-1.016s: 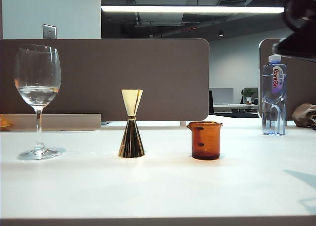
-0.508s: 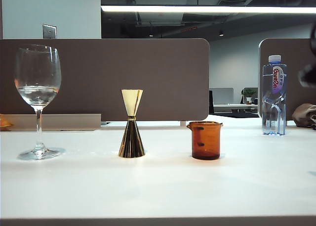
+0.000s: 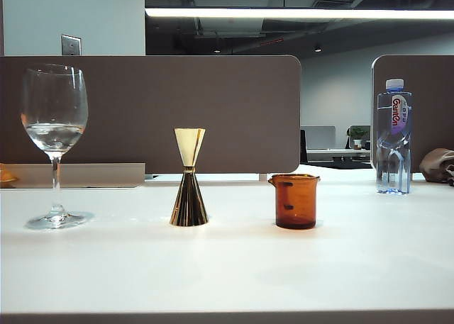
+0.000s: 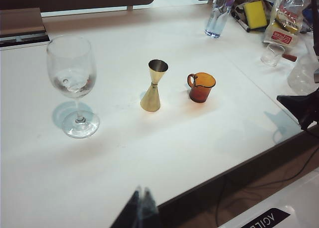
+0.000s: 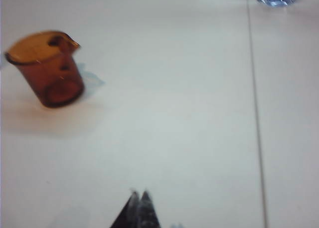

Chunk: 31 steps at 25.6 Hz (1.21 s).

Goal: Pick up the small amber measuring cup and pour the water in it into the jigger, then pick up the jigger and pour the water in it into the wine glass.

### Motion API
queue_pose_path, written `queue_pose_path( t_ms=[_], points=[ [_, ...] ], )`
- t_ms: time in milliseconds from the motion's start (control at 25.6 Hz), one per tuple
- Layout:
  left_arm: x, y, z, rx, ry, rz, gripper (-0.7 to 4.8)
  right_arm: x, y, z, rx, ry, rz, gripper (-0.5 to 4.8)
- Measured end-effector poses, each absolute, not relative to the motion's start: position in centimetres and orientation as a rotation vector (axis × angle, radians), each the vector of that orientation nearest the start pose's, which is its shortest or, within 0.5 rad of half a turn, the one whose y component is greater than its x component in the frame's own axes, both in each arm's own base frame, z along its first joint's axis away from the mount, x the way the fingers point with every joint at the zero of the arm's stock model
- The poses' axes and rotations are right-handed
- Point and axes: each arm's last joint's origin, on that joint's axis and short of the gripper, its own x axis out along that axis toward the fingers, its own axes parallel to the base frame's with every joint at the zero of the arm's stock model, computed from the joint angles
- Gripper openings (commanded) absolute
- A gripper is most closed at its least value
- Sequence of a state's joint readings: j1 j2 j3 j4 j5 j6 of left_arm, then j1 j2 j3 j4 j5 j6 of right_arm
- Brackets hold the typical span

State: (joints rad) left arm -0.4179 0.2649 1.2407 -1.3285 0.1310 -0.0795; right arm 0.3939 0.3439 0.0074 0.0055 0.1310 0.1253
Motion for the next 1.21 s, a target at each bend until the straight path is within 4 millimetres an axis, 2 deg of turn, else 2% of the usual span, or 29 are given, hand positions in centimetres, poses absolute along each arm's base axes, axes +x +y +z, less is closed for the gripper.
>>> queue_pose_path(
  t_ms=[78, 391, 859, 1211],
  points=[
    [-5.3, 2.0, 37.6, -0.026, 0.375, -0.529, -0.02, 10.5, 3.5, 13.3, 0.033, 0.380, 0.195, -0.04],
    [-5.3, 2.0, 37.6, -0.026, 0.375, -0.528, -0.02, 10.5, 2.5, 13.3, 0.050, 0.373, 0.112, -0.04],
    [-5.3, 2.0, 37.6, -0.026, 0.374, -0.529, -0.02, 10.1, 1.1, 13.8, 0.079, 0.312, -0.003, -0.04],
    [-5.3, 2.0, 37.6, -0.025, 0.375, -0.529, -0.02, 9.6, 0.5, 14.9, 0.104, 0.167, -0.049, -0.04]
  ],
)
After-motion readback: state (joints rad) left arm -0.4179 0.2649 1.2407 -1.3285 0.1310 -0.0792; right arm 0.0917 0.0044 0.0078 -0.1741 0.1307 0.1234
